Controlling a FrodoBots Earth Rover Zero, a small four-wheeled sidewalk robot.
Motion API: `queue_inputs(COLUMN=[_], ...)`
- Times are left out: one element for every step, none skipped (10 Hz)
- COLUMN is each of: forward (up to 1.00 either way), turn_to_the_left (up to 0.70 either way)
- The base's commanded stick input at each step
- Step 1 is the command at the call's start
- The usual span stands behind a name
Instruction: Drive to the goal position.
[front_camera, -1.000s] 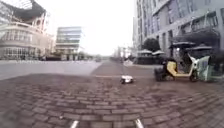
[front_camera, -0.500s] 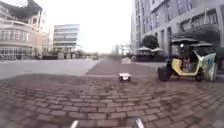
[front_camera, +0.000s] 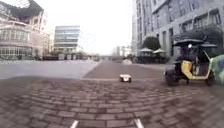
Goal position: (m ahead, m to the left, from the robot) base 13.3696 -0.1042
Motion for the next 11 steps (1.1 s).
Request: queue_inputs(forward=[0.7, 0.7, 0.7, 0.7, 0.7, 0.7, 0.7, 0.7, 0.7, 0.7, 0.7], turn_to_the_left=[0.0, 0.0, 0.0, 0.0, 0.0, 0.0, 0.0, 0.0, 0.0, 0.0, -0.07])
